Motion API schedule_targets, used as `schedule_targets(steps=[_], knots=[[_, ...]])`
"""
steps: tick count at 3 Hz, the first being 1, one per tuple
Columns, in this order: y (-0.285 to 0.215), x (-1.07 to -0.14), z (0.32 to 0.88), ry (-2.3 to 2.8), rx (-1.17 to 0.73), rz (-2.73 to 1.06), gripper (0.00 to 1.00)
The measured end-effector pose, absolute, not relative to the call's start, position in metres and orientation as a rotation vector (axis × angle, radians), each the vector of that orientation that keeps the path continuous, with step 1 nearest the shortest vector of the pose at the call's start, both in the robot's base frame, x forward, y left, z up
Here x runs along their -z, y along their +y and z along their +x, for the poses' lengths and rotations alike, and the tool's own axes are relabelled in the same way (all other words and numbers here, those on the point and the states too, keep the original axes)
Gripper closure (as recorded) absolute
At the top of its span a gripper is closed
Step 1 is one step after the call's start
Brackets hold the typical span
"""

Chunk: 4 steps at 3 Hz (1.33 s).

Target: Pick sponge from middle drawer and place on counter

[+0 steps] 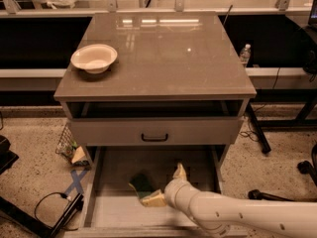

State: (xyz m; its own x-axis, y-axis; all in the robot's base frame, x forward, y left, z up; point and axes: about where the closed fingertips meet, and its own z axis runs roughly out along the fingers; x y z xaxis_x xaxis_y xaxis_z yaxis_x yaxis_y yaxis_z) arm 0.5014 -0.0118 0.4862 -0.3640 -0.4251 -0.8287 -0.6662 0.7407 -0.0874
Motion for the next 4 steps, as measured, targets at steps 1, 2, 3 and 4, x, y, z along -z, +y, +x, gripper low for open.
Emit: schedule_targets(steps=[1,2,3,4], knots=[[0.004,-0.445,0.501,2.014,-0.342,-0.862,0.00],[0.024,-0.417,0.507,2.026,-0.360,-0.919,0.00],[0.047,-0.402,0.512,2.036,-0.381,-1.009,0.00],[0.070,-0.394,0.516,2.066,-0.380,-1.119,0.00]])
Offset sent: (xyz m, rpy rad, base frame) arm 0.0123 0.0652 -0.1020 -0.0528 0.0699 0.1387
